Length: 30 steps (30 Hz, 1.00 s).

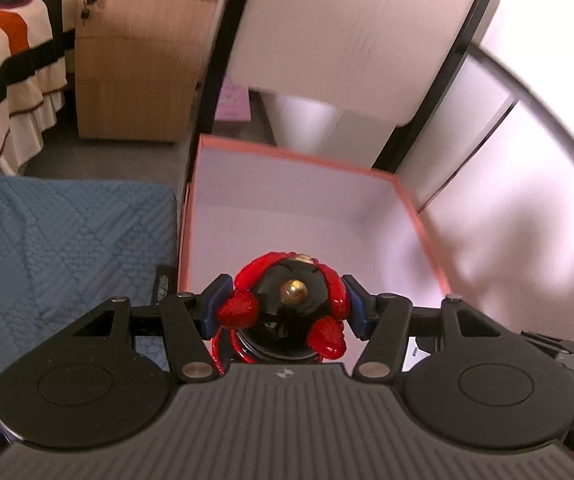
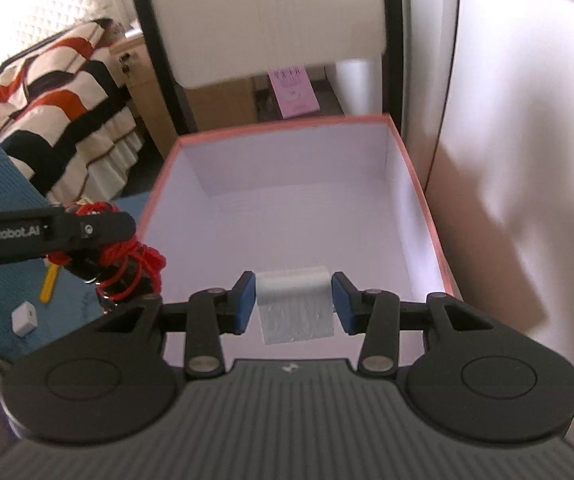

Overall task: Organize rigid objects
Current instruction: 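Carry the red toy figure and white adapter into the pink box with both grippers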

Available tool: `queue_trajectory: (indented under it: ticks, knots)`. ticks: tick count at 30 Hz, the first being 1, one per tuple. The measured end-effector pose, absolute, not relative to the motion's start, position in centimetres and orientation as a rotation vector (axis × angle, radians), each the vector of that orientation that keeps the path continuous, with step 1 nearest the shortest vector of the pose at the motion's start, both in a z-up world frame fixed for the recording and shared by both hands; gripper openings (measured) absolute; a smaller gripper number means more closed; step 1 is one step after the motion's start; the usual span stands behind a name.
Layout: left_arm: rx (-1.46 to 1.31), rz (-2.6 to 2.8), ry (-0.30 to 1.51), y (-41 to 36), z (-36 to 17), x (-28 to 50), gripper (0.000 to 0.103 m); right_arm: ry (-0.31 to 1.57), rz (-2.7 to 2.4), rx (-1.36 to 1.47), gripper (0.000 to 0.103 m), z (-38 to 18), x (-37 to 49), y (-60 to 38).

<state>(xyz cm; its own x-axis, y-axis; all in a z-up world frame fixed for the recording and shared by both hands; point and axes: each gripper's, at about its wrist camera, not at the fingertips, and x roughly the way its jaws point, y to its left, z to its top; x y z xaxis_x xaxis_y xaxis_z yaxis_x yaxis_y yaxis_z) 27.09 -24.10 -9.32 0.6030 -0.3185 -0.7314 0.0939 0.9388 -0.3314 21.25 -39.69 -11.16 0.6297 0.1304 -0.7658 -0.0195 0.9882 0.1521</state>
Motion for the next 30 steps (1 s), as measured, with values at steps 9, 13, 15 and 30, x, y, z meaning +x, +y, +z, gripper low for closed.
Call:
queue_trajectory:
  ticks: [9,13,15,30]
  knots:
    - [-0.242,-0.229,0.969,-26.8,-13.3,29.6,0.065,0.966,0.107,0.147,0.045,-14.9,23.1,-41.3]
    - [-0.235,-0.219,0.994,-27.1,-14.6,30.3,0.064,0.995,0.113,0.149,0.045,-16.3,24.1,-41.7]
    - [-0.232,-0.216,1.006,-27.3,-15.1,30.6,0.064,1.009,0.116,0.147,0.045,-16.9,24.3,-41.9]
    - [-0.255,-0.248,0.985,-27.3,-14.8,30.5,0.066,0.986,0.140,0.142,0.044,-16.0,24.4,-41.8]
